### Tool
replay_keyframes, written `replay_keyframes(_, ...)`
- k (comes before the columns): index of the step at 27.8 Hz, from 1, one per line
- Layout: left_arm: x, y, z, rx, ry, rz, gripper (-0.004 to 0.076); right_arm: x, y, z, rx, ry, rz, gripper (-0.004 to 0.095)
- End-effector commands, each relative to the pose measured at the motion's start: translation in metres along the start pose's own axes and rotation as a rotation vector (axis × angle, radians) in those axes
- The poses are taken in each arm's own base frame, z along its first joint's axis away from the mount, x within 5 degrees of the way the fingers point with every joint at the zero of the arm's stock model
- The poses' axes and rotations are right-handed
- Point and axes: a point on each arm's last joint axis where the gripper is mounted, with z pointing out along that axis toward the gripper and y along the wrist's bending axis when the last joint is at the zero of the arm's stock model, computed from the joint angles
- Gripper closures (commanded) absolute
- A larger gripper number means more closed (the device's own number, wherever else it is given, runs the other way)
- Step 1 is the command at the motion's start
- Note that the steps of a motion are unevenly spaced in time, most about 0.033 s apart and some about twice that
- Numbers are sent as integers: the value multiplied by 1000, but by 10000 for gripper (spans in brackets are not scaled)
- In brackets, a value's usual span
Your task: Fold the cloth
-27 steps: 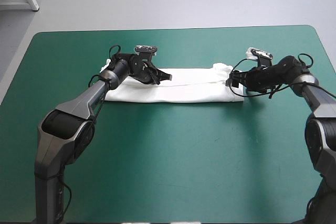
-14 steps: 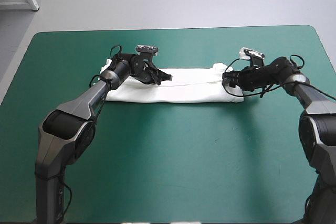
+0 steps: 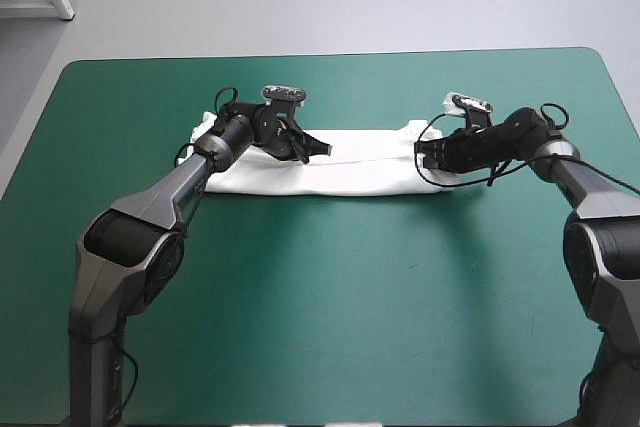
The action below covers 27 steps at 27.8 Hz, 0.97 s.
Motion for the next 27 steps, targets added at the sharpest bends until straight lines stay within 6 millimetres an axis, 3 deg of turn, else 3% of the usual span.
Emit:
replay_keyframes(1, -2, -13, -11, 39, 6, -20, 734, -33, 36, -59, -53, -188, -64, 922)
replay_keyframes(6, -1, -13, -11, 39, 17, -20, 734, -57, 79, -113, -152, -298, -118, 922)
replay_keyframes(8, 0, -13, -11, 40, 23, -20, 734, -63, 94, -124, -186, -315, -135, 922)
replay_keyframes(12, 1, -13, -11, 40, 34, -18, 734, -73, 121, -141, -226, -362, -165, 922)
replay_keyframes(16, -2, -14, -16, 40, 22, -16, 734, -74, 133, -143, -248, -369, -166, 922)
replay_keyframes(19, -13, -16, -39, 35, -24, 5, 734, -73, 136, -141, -255, -363, -162, 922)
replay_keyframes(22, -28, -16, -79, -2, -87, 52, 734, -72, 142, -139, -276, -359, -159, 922)
replay_keyframes(24, -33, -14, -110, -55, -111, 94, 734, -71, 148, -138, -285, -367, -164, 922)
replay_keyframes(25, -32, -12, -139, -99, -108, 121, 734, -70, 157, -135, -297, -377, -174, 922)
replay_keyframes(27, -25, -2, -167, -194, -51, 147, 734, -67, 174, -129, -323, -382, -210, 922)
